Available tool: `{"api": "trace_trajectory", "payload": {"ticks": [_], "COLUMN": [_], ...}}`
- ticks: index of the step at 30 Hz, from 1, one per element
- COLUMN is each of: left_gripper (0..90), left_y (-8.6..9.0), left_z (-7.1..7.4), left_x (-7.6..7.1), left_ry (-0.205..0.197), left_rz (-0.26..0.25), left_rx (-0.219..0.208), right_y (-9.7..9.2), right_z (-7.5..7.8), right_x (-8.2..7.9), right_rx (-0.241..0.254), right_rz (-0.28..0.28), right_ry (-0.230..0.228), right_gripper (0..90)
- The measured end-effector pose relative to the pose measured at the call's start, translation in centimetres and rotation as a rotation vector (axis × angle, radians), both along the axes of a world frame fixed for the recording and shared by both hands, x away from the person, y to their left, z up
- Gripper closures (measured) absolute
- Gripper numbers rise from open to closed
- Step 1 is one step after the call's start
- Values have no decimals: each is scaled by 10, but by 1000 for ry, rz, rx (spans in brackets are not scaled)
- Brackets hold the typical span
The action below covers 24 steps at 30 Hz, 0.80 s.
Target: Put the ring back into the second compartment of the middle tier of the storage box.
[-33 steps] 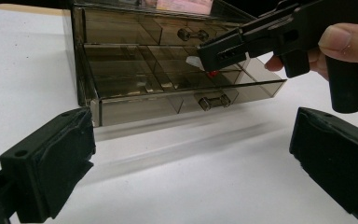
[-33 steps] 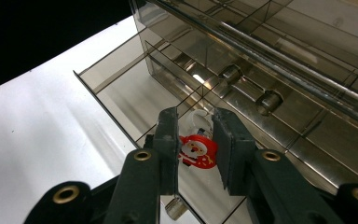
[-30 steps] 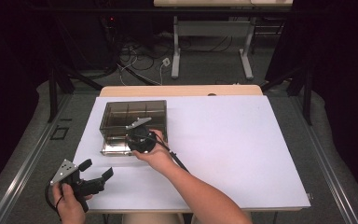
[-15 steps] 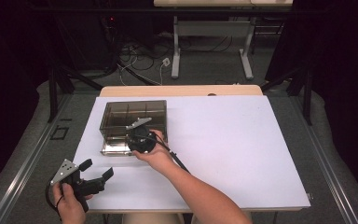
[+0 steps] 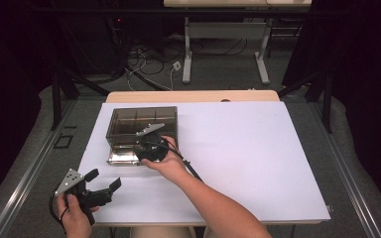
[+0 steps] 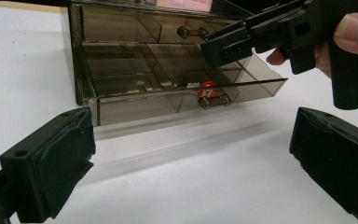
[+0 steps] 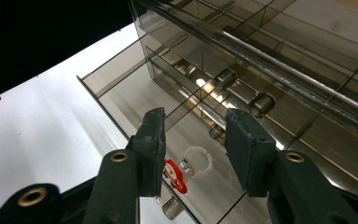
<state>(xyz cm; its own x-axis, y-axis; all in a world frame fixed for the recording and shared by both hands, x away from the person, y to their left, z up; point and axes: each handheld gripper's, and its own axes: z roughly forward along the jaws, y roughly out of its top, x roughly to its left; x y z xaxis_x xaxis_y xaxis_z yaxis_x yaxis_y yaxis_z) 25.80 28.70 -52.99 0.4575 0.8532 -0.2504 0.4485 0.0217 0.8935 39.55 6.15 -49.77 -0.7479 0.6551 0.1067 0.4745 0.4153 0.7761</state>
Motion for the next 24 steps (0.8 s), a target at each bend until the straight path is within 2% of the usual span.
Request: {"api": "trace_trajectory", "payload": {"ticks": [2,7,9,11,15,17,22,24], "left_gripper": [2,2,1,2,1,2,2,2], "left_y": [0,0,-1,-2,-2,-1,-2,-2], "left_z": [-1,-1,-1,-1,-1,-1,-1,-1], "left_x": [0,1,2,2,1,0,0,1], "left_ry": [4,5,7,8,8,8,9,8], "left_rz": [0,1,-1,-1,2,4,5,4], "left_rx": [3,-2,2,6,4,5,4,4], "right_y": [-1,-5,-8,-10,-13,-14,-15,-16], "right_z": [2,2,5,5,11,14,18,19], "right_x": [1,2,1,1,-2,-3,-5,-5], "right_rx": [2,54,47,73,84,106,118,120], "right_rz": [2,4,9,10,22,20,43,53], "right_ry": [7,-4,16,2,-26,-37,-45,-32], "right_gripper": [561,522,500,468,416,408,405,403]}}
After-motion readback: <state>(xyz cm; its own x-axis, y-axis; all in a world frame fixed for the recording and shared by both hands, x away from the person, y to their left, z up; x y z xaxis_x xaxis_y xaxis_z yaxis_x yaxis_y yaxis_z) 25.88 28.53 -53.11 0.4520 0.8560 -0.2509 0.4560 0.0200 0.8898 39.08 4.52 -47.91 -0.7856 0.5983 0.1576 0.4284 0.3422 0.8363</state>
